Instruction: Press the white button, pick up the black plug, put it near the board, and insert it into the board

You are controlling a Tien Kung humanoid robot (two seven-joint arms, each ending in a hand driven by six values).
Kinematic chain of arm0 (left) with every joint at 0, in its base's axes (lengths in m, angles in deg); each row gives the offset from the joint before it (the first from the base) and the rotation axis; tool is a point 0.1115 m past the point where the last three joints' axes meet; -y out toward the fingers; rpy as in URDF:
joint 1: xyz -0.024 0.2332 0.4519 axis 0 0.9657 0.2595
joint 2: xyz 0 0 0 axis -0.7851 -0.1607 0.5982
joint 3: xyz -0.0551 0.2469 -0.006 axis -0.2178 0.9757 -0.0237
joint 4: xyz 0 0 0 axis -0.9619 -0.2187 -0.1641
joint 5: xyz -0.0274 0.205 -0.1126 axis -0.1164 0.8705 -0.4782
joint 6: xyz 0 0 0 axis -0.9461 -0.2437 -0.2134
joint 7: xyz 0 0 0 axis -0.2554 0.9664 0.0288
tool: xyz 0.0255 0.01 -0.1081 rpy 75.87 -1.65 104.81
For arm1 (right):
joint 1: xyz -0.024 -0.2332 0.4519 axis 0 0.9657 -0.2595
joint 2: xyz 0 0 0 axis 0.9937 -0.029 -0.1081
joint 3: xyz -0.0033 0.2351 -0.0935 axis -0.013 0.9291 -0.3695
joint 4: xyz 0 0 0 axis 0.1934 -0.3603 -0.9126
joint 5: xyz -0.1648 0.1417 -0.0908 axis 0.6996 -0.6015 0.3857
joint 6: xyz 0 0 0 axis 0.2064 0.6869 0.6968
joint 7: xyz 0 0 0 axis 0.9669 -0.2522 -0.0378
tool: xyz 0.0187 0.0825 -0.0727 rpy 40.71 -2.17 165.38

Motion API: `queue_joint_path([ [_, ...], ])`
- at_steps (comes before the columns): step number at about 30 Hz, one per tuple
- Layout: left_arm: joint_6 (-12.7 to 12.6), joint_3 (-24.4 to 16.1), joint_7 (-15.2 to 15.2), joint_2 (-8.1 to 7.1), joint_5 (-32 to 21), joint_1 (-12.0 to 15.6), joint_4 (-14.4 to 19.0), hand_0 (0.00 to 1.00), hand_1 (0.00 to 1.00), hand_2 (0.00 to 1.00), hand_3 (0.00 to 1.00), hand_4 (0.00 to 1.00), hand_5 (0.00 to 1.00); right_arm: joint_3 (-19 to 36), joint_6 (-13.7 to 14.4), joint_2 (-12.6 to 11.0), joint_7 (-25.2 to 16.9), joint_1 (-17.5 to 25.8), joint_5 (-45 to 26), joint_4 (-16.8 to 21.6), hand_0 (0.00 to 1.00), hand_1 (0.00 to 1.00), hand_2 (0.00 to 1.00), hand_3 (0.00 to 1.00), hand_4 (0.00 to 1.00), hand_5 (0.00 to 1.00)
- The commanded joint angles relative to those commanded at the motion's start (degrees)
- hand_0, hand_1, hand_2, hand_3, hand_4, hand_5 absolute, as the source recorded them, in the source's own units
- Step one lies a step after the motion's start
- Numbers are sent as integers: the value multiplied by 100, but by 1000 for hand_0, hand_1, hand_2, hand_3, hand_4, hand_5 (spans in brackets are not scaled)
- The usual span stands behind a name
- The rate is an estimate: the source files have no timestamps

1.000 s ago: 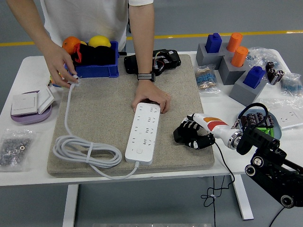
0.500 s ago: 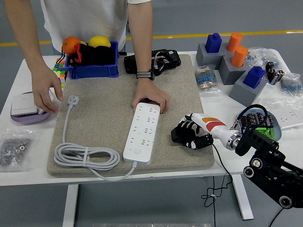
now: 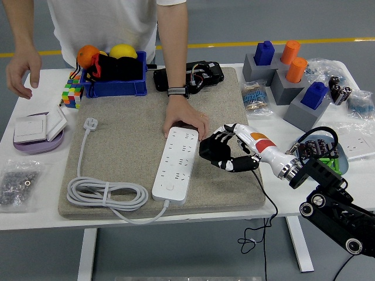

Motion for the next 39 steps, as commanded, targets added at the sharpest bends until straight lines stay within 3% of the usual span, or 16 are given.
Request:
queue_joint_path([
  [10,4,54,-10,0,-42,-1,0,623,632,640,695,589,371,-264,-276,105,617,-109,-16,447,2,2,79,73,581,261],
  [18,2,51,4,-38,-19,1,0,624,632,640,694,589,372,-517,-191,372,653,-316,188,360,2,2,78,72,569,241],
  [30,4,106,10,-72,-35,6,0,623,632,640,694,589,373,-934,-61,559,908,-518,1304,251,2,2,76,72,555,227],
  [39,0,101,11,-80,-24,11,0,624,633,640,694,589,373,-1088,13,682,925,-643,1357,7,2,2,76,72,555,221],
])
